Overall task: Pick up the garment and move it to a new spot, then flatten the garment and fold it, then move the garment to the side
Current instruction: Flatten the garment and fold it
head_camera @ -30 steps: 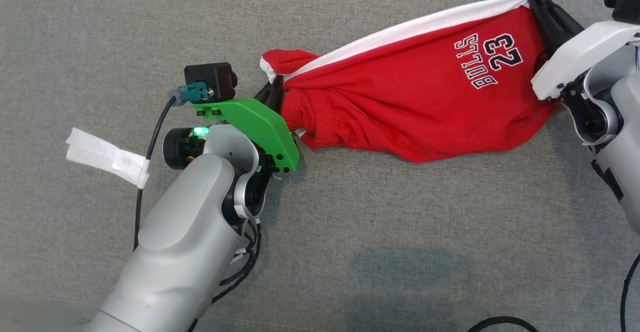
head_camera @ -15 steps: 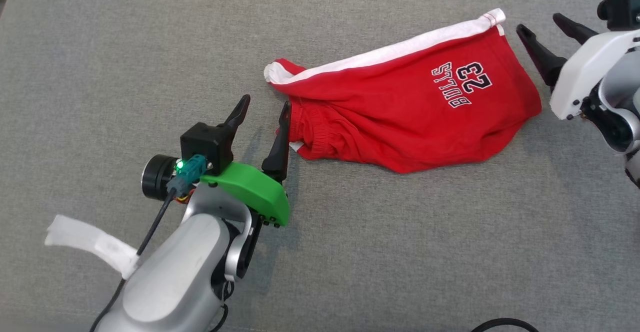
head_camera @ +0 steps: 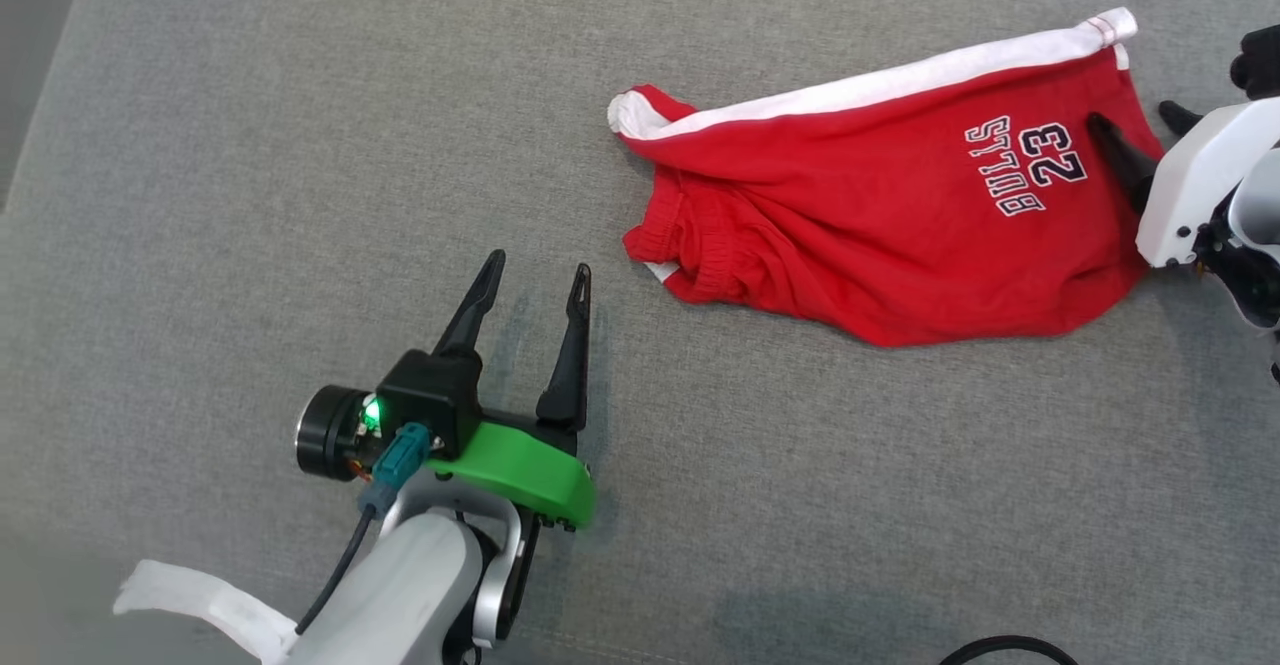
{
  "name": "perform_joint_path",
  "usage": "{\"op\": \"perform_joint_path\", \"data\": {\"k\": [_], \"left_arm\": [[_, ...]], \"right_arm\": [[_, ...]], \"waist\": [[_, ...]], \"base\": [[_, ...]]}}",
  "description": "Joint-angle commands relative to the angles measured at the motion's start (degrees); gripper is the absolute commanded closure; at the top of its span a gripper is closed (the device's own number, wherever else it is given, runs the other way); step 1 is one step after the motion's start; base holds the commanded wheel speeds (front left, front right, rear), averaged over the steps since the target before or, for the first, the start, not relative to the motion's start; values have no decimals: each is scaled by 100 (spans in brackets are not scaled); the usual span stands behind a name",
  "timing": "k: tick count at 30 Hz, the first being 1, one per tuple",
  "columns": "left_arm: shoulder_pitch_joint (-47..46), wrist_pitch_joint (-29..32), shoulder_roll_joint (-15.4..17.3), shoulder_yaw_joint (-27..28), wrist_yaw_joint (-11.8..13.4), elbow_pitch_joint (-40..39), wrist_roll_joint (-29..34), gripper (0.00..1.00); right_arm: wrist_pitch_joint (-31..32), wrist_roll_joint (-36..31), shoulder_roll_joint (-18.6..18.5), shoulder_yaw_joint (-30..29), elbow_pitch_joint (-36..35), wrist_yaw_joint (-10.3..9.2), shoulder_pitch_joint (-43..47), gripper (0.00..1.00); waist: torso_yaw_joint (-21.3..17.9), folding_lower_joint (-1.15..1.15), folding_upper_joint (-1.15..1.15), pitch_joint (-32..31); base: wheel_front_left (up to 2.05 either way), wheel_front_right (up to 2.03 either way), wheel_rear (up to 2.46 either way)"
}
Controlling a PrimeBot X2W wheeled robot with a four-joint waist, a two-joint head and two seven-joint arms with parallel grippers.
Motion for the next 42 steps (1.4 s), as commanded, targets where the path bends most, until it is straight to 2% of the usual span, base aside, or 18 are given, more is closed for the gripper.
{"op": "perform_joint_path", "data": {"k": [1, 3, 4, 5, 8, 11, 17, 21, 27, 30, 34, 42], "left_arm": [[112, -78, -30, -29, -6, 88, 19, 0], [179, -137, -67, -31, -23, 213, -6, 0], [220, -164, -90, -22, -40, 287, -44, 0], [266, -191, -87, -6, -55, 363, -56, 0], [431, -268, -38, 51, -79, 539, -83, 0], [619, -329, 39, 129, -109, 671, -69, 0], [1102, -377, 240, 308, -158, 815, -72, 0], [1377, -378, 315, 393, -179, 799, -90, 0], [1828, -383, 239, 540, -170, 630, 31, 0], [2034, -380, 170, 610, -193, 596, 72, 0], [2179, -380, 62, 668, -248, 578, 134, 0], [2092, -380, 8, 655, -388, 680, 282, 0]], "right_arm": [[188, 7, 135, 59, 168, -2, 198, 0], [366, 119, 283, 52, 240, 2, 292, 0], [500, 195, 363, 63, 256, 22, 358, 78], [595, 284, 445, 66, 247, 29, 428, 100], [799, 617, 605, -3, 160, 26, 605, 100], [922, 943, 577, -101, 37, 5, 799, 100], [827, 1346, 298, -539, -38, -13, 1122, 100], [737, 1530, 181, -850, 35, -7, 1317, 100], [225, 1437, -140, -1555, 531, -6, 1626, 100], [-243, 1275, -42, -1857, 669, -2, 1531, 100], [-522, 1087, 385, -2023, 503, -2, 1374, 100], [-516, 459, 2080, -1980, 72, -2, 1090, 100]], "waist": [[133, 0, 69, 59], [119, 0, 69, -5], [92, 0, 69, -51], [53, 0, 69, -113], [-119, 0, 69, -338], [-328, 0, 69, -588], [-742, 0, 69, -1120], [-854, 0, 69, -1336], [-891, 0, 69, -1547], [-841, 0, 69, -1584], [-793, 0, 69, -1541], [-762, 0, 69, -1408]], "base": [[0, 0, 0], [0, 0, 0], [0, 0, 0], [0, 0, 0], [0, 0, 0], [0, 0, 0], [0, 0, 0], [0, 0, 0], [0, 0, 0], [0, 0, 0], [0, 0, 0], [0, 0, 0]]}}
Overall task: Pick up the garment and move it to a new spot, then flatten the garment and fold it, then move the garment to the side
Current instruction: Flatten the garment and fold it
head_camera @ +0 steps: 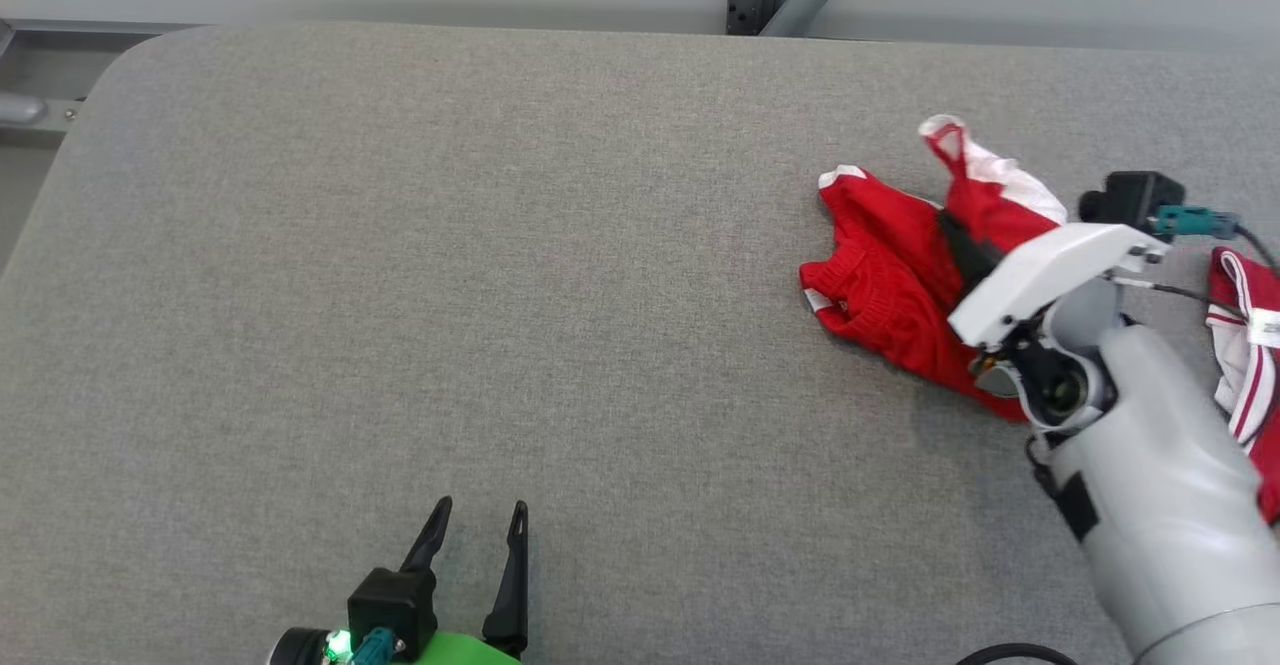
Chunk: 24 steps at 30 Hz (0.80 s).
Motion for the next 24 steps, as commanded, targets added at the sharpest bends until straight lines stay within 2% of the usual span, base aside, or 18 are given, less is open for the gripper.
{"op": "perform_joint_path", "data": {"k": [1, 3, 7, 13, 16, 17, 18, 19, 24], "left_arm": [[-71, -14, 14, 25, -22, 24, 72, 0], [-133, -15, 17, 10, -50, 67, 83, 0], [-237, -15, -10, -25, -88, 163, 99, 0], [-271, -15, -47, -8, -109, 318, 51, 0], [-286, -15, -92, -40, -131, 415, 32, 0], [-297, -15, -107, -47, -140, 446, 29, 0], [-308, -15, -121, -45, -149, 477, 26, 0], [-310, -15, -134, -38, -153, 508, 17, 0], [-243, -15, -171, 32, -175, 581, -18, 0]], "right_arm": [[-12, -135, 151, -35, -3, -1, -77, 100], [-58, -387, 437, -105, 90, -1, -169, 100], [-246, -875, 760, -334, 368, -1, -333, 100], [-284, -1254, 855, -353, 580, -1, -483, 100], [-313, -1094, 865, -92, 591, -1, -493, 100], [-314, -1071, 865, 39, 586, -1, -484, 89], [-304, -1055, 866, 196, 565, -1, -459, 58], [-273, -1031, 866, 357, 532, -1, -418, 0], [-410, -1033, 856, 762, 319, -1, -263, 0]], "waist": [[5, 0, 69, 28], [13, 0, 69, 73], [71, 0, 69, 141], [45, 0, 69, 221], [23, 0, 69, 227], [12, 0, 69, 227], [1, 0, 69, 224], [-14, 0, 69, 214], [-105, 0, 69, 125]], "base": [[0, 0, 0], [0, 0, 0], [0, 0, 0], [0, 0, 0], [0, 0, 0], [0, 0, 0], [0, 0, 0], [0, 0, 0], [0, 0, 0]]}}
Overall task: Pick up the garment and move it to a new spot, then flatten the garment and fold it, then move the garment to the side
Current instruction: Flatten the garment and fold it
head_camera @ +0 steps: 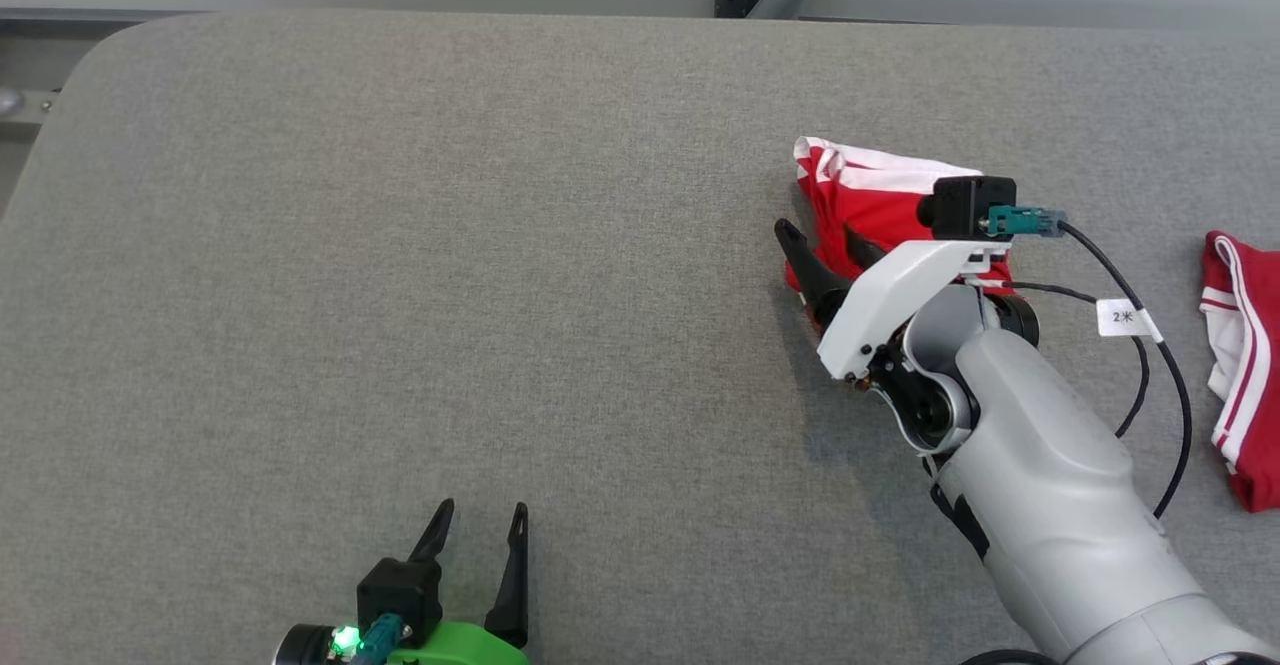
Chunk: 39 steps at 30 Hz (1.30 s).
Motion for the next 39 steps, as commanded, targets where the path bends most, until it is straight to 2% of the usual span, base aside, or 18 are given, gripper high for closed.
{"op": "perform_joint_path", "data": {"k": [1, 6, 9, 10, 13, 14, 17, 20, 21, 22, 23, 31, 35, 38, 39], "left_arm": [[19, -15, 2, 47, -21, 18, -65, 0], [203, -15, 1, 175, -44, 37, -83, 0], [402, -15, -4, 328, 2, -57, -106, 0], [531, -16, -19, 463, 15, -163, -85, 0], [781, -15, -55, 647, 31, -346, 25, 0], [895, -15, -89, 785, 28, -490, 126, 0], [1046, -15, -155, 1012, -17, -719, 356, 0], [1168, -15, -257, 1179, -152, -888, 579, 0], [1186, -15, -300, 1228, -196, -914, 654, 0], [1199, -15, -350, 1281, -237, -961, 735, 0], [1195, -15, -410, 1335, -277, -993, 791, 0], [1096, -15, -746, 1653, -629, -1084, 1253, 0], [828, -15, -846, 1710, -826, -1061, 1483, 0], [637, -15, -898, 1701, -965, -990, 1609, 0], [637, -15, -898, 1701, -965, -990, 1609, 0]], "right_arm": [[-90, -32, -27, 71, -137, -1, 116, 0], [-407, -343, -37, 167, -1030, -1, 596, 0], [-644, -720, -396, 82, -1870, -5, 1157, 0], [-941, -1105, -660, -89, -2425, -5, 1593, 0], [-1341, -1510, -866, -729, -2878, -4, 2405, 0], [-1610, -1894, -977, -1205, -3058, -3, 2862, 0], [-1887, -2426, -912, -1800, -3061, -1, 3488, 0], [-2011, -2616, -660, -2280, -2932, -1, 3831, 0], [-2025, -2669, -615, -2391, -2881, -2, 3901, 27], [-2039, -2673, -560, -2498, -2820, -2, 3946, 73], [-2051, -2716, -528, -2546, -2747, -2, 3980, 100], [-2056, -2994, -507, -2705, -2471, -2, 3256, 100], [-2055, -3157, -709, -2417, -2184, -3, 2393, 100], [-2052, -3221, -934, -1954, -1781, -3, 1731, 100], [-2052, -3221, -934, -1954, -1781, -3, 1731, 100]], "waist": [[-70, 0, 69, -82], [-193, 0, 69, -340], [-293, 0, 69, -560], [-356, 0, 69, -685], [-434, 0, 69, -856], [-462, 0, 69, -899], [-506, 0, 69, -910], [-524, 0, 69, -884], [-523, 0, 69, -869], [-522, 0, 69, -851], [-520, 0, 69, -832], [-529, 0, 69, -479], [-474, 0, 69, -49], [-358, 0, 69, 243], [-358, 0, 69, 243]], "base": [[0, 0, 0], [0, 0, 0], [0, 0, 0], [0, 0, 0], [0, 0, 0], [0, 0, 0], [0, 0, 0], [0, 0, 0], [0, 0, 0], [0, 0, 0], [0, 0, 0], [0, 0, 0], [0, 0, 0], [0, 0, 0], [0, 0, 0]]}}
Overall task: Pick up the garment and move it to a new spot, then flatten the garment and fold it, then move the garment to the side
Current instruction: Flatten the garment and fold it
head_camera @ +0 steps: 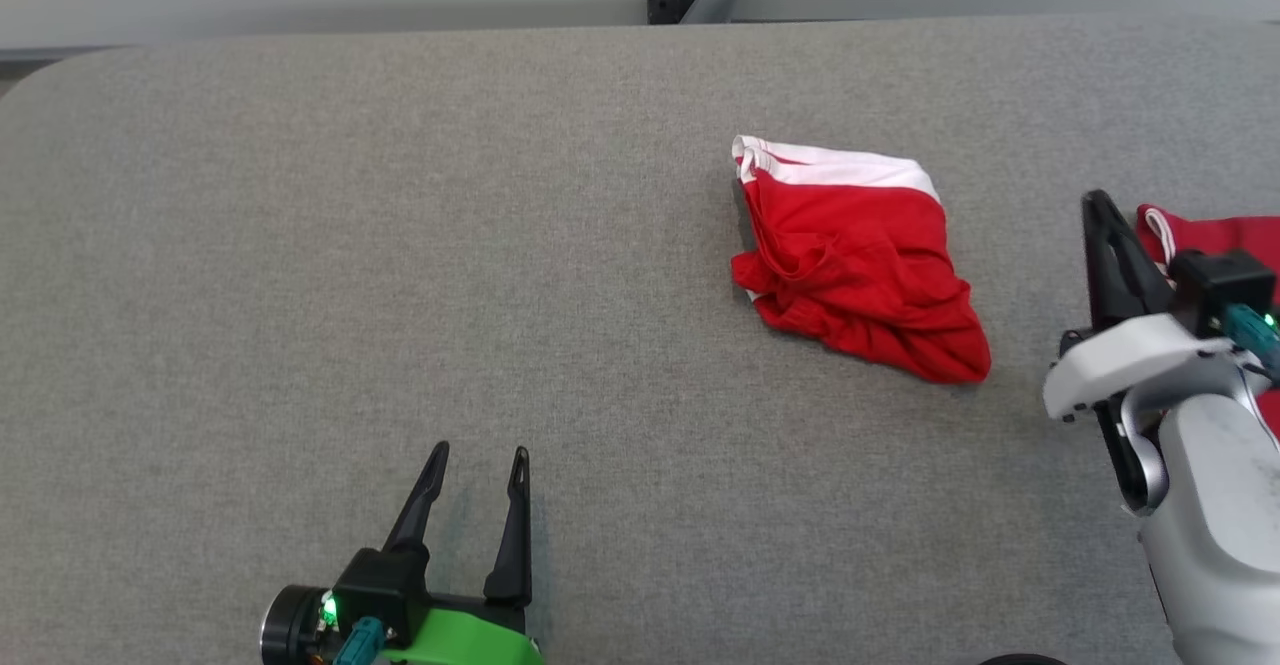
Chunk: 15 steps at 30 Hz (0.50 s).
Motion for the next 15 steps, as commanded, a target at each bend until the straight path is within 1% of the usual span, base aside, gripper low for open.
{"op": "perform_joint_path", "data": {"k": [1, 5, 9, 12, 15], "left_arm": [[-105, -15, -7, 21, -42, 33, 38, 0], [-292, -15, -105, 28, -129, 29, 147, 0], [-330, -15, -134, 4, -166, 54, 180, 0], [-311, -15, -152, 11, -162, 63, 168, 0], [-255, -15, -161, 44, -90, 67, 69, 0]], "right_arm": [[-11, -83, -69, 184, 115, -4, -106, 100], [-11, 27, -472, 992, 686, -8, -721, 100], [-11, 205, -633, 1553, 1111, -7, -1005, 100], [-12, 392, -705, 1823, 1176, -7, -1067, 100], [-12, 559, -772, 1987, 1080, -7, -936, 100]], "waist": [[177, 0, 69, 407], [384, 0, 69, 629], [553, 0, 69, 686], [635, 0, 69, 664], [672, 0, 69, 628]], "base": [[0, 0, 0], [0, 0, 0], [0, 0, 0], [0, 0, 0], [0, 0, 0]]}}
